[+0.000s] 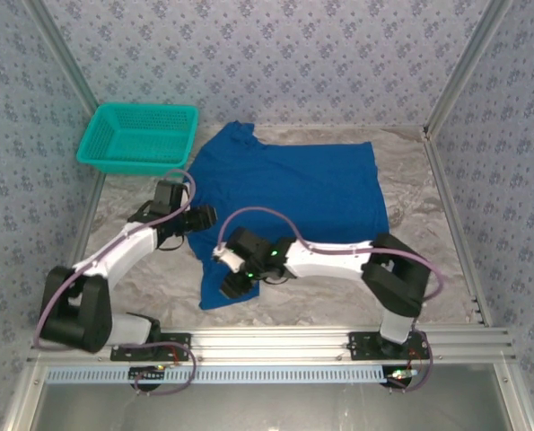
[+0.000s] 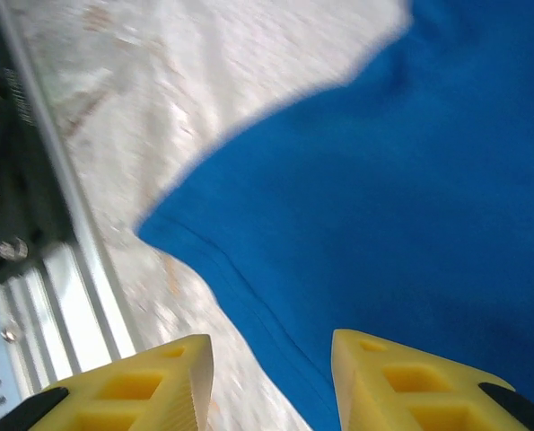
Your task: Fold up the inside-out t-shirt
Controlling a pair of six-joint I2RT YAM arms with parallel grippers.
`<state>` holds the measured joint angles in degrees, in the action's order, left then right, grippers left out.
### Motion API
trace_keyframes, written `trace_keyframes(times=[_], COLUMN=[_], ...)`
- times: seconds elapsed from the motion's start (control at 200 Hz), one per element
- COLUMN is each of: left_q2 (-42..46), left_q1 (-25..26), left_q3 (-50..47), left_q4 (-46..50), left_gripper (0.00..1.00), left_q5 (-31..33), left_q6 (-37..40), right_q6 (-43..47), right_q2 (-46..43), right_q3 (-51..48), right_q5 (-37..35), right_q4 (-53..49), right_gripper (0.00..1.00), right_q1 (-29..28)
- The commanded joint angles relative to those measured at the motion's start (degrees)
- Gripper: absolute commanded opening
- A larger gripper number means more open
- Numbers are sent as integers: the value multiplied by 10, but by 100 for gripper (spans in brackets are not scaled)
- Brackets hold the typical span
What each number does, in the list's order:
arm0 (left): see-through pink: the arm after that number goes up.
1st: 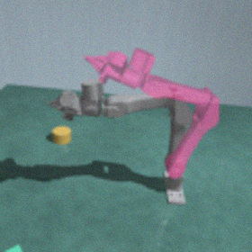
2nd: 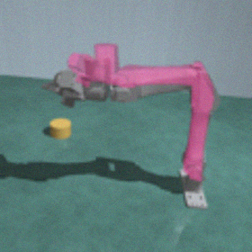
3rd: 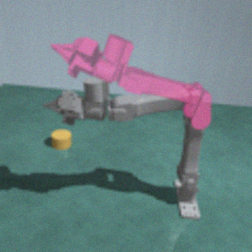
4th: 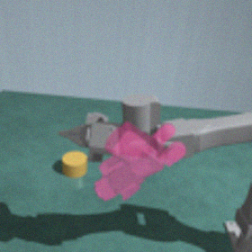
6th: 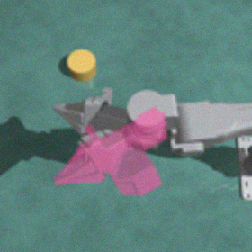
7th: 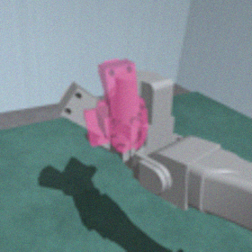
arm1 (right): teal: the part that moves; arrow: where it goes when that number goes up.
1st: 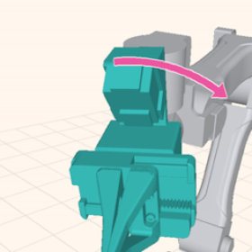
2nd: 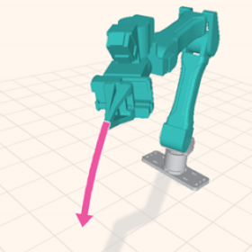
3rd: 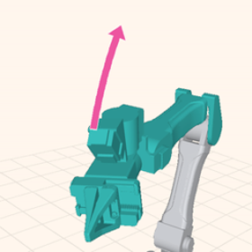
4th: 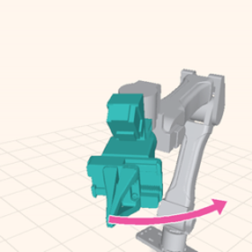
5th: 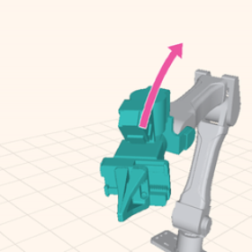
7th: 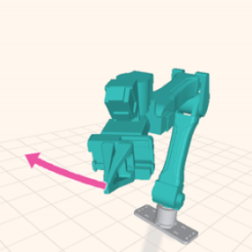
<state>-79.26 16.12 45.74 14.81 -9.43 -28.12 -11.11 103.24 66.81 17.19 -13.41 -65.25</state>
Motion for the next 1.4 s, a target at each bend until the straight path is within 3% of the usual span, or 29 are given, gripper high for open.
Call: trace_keyframes(times=[0.0, 0.195, 0.38, 0.665, 1.054, 1.129, 1.219, 1.339, 1.394], left_q2=[-63, -160, -189, -211, -172, -127, -51, 72, 115], left_q1=[-2, 2, 1, -1, -2, -1, 5, 35, 49], left_q3=[41, 87, 94, 94, 123, 113, 73, -2, -30], left_q4=[-22, -31, -31, -2, 18, 14, 17, 74, 116], left_gripper=[68, 66, 66, 66, 69, 71, 72, 73, 72], left_q5=[-35, -56, -49, -17, -20, -14, -20, -5, 6], left_q6=[1, 6, 13, 35, 38, 27, 5, -27, -49], right_q6=[42, 57, 70, 113, 73, 43, 2, -96, -160], right_q2=[54, 124, 138, 92, 3, -44, -119, -237, -289], right_q3=[59, 100, 87, 32, 45, -9, -77, -147, -161], right_q5=[46, 62, 86, 147, 160, 138, 59, -99, -203], right_q4=[13, -9, -55, -119, -44, -24, -43, -140, -206], right_gripper=[41, 37, 36, 35, 44, 45, 46, 48, 51], right_q1=[-27, -25, -26, -34, -23, 0, 43, 140, 190])
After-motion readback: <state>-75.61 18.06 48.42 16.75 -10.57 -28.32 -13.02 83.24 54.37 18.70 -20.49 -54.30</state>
